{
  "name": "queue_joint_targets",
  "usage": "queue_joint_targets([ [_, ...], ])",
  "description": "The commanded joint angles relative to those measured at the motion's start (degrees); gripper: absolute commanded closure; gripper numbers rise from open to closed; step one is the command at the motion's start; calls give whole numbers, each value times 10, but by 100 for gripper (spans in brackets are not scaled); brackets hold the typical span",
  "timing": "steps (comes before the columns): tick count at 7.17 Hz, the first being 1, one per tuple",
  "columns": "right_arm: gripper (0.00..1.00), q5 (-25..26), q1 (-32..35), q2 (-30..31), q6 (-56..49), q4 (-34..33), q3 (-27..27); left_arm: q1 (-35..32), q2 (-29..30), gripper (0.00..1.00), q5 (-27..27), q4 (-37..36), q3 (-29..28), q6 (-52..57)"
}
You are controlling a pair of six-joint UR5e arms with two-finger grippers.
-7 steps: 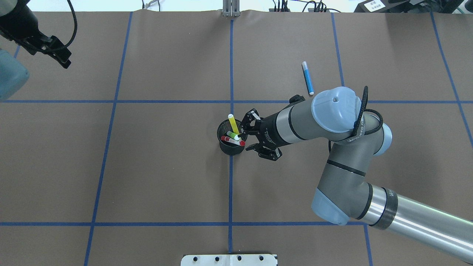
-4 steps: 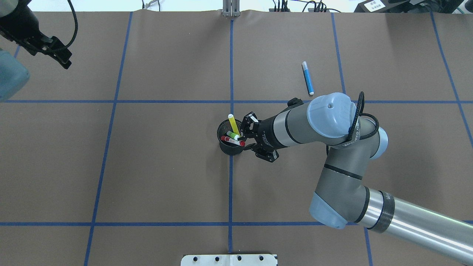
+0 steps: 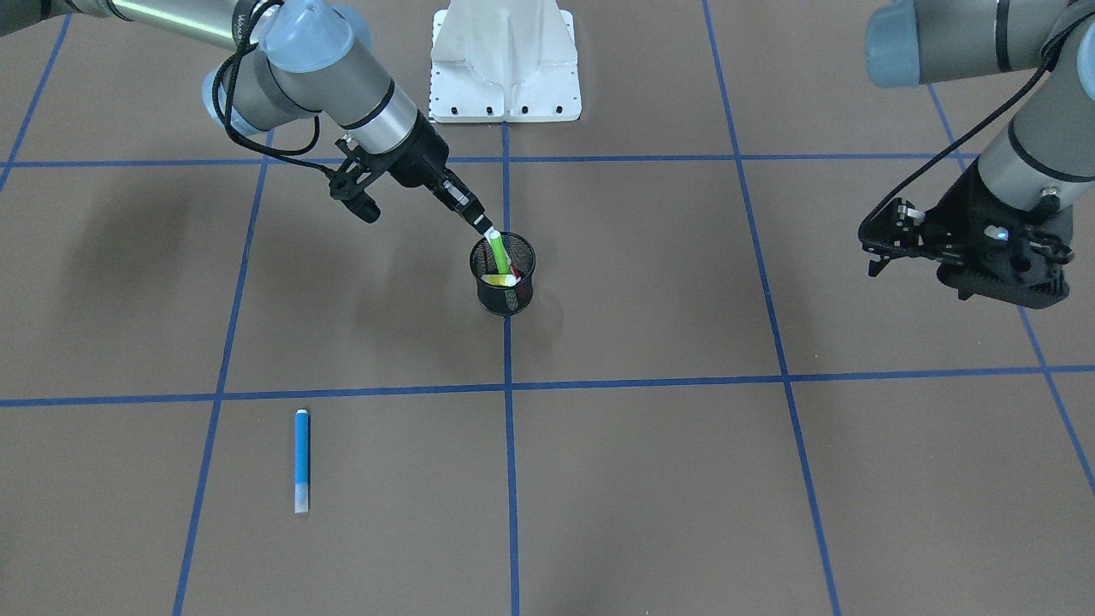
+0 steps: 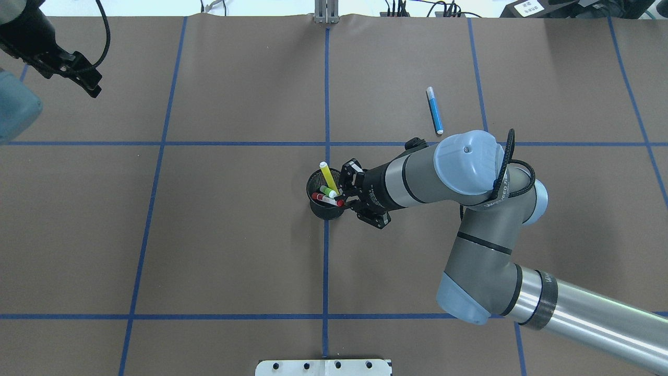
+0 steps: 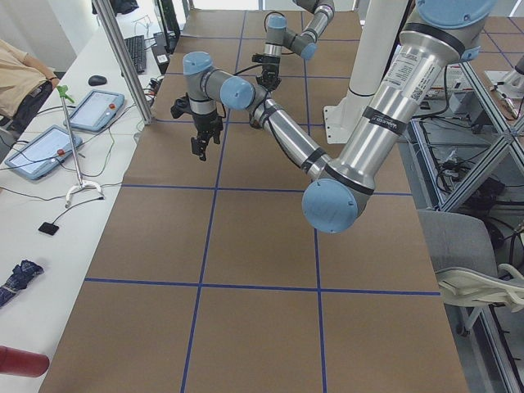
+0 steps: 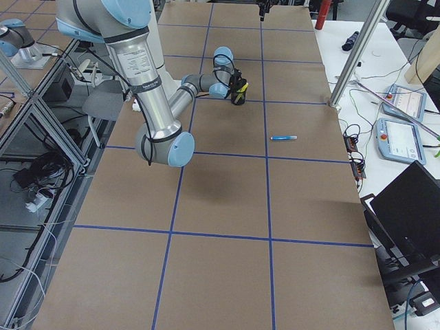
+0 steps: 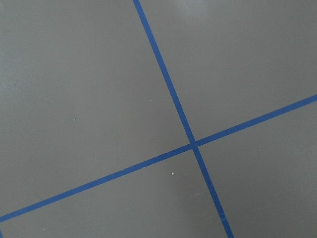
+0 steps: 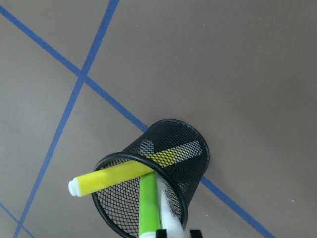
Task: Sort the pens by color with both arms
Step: 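Grasp the red-capped white marker with the right gripper and lift it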
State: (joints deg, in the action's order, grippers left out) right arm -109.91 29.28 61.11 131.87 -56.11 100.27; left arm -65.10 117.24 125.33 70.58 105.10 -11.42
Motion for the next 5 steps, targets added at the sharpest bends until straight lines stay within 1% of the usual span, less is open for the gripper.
queue_joint_targets([
  [1, 100, -2, 3, -6, -8, 0, 11, 1, 0, 1, 0, 1, -1, 0],
  [2, 100, -6, 10, -6, -10, -1, 19, 1, 0, 1, 0, 1, -2, 0],
  [3, 100, -28, 22, -6, -10, -4, 26, 1, 0, 1, 0, 1, -2, 0],
  [5, 100, -115, 74, -2, -10, -9, 48, 1, 0, 1, 0, 2, -2, -2],
])
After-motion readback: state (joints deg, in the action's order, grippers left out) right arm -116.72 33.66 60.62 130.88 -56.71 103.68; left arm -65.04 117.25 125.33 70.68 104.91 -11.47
